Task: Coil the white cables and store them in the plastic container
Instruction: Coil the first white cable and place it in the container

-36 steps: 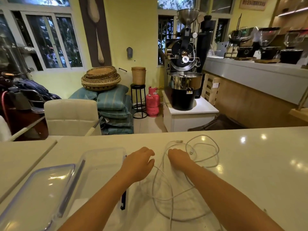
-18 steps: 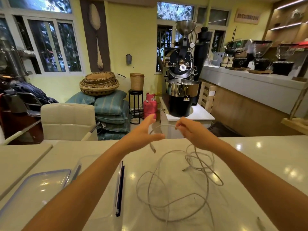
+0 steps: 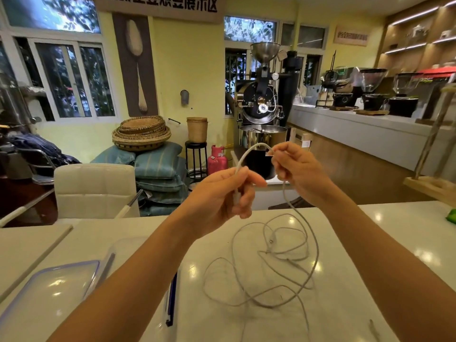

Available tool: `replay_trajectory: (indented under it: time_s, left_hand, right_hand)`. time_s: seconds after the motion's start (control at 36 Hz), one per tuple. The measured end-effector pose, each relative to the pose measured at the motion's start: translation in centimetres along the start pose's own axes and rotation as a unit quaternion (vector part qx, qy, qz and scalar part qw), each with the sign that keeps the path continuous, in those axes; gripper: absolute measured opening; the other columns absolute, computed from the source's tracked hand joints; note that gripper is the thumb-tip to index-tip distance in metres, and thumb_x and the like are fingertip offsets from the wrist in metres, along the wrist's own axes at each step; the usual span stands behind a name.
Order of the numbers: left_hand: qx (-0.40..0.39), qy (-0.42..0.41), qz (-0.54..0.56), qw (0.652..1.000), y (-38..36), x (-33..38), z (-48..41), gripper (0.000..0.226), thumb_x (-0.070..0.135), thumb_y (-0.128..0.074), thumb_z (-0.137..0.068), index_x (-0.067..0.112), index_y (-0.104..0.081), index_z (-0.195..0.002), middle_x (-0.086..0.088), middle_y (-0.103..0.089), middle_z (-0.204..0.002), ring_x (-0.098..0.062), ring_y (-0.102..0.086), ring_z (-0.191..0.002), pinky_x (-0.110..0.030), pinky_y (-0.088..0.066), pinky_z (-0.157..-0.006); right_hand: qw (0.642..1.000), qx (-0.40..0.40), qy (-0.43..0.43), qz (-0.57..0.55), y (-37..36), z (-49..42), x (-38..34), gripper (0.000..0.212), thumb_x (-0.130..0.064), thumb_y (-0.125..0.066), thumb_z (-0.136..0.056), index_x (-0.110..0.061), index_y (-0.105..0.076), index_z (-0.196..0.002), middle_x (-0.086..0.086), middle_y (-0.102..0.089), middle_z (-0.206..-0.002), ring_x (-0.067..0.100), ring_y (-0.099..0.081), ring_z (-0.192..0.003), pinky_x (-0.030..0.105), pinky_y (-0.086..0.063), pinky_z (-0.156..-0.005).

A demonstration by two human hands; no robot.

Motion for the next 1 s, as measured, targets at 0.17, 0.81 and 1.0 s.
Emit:
replay_trajectory:
  time_s: [0.17,0.81,1.0]
  left_hand:
    - [-0.022,-0.032,-0.006,0.999,-2.6,1.5,-0.8,0.041,0.030,-0.031,-0.089,0.016,-0.067,-0.075,0.008,-0.049,-0.048,-0.005,-0.042,-0.042,-0.016,-0.039,-0.044]
    - [0.192,-0.015,-0.470,0.862,5.2,2.4,-1.4,0.034,0.006,-0.032,-0.095,0.022,-0.048,-0.069,0.005,-0.052,-0.070,-0.003,-0.051,-0.058,-0.011,-0.047,-0.058]
    - [0.170,0.059,-0.456,0.872,5.9,0.2,-0.3,0.032,0.008,-0.032,-0.096,0.018,-0.050,-0.072,-0.001,-0.055,-0.073,-0.012,-0.054,-0.064,-0.021,-0.050,-0.068]
  right_hand:
    - [0.996,0.031,-0.034,-0.079,-2.4,0.5,2.9,0.016,-0.010,-0.041,-0.093,-0.002,-0.055,-0.089,0.015,-0.046,-0.068,0.026,-0.039,-0.063,0.028,-0.036,-0.057]
    - [0.955,-0.203,-0.152,0.154,-9.0,9.3,5.6,0.020,-0.018,-0.044,-0.093,-0.022,-0.059,-0.106,-0.009,-0.053,-0.053,-0.002,-0.049,-0.045,0.016,-0.044,-0.057]
    - [0.906,-0.227,-0.073,0.349,-5.8,8.2,0.1,0.018,-0.024,-0.048,-0.091,-0.024,-0.062,-0.103,-0.015,-0.051,-0.061,-0.012,-0.048,-0.050,0.012,-0.040,-0.058]
Point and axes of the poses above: each hand's wrist, its own z-axis away from the middle knuckle, its own y-axis out of the back of the hand, x = y × z, the point moved 7 cm from there along -z, towards the middle knuckle
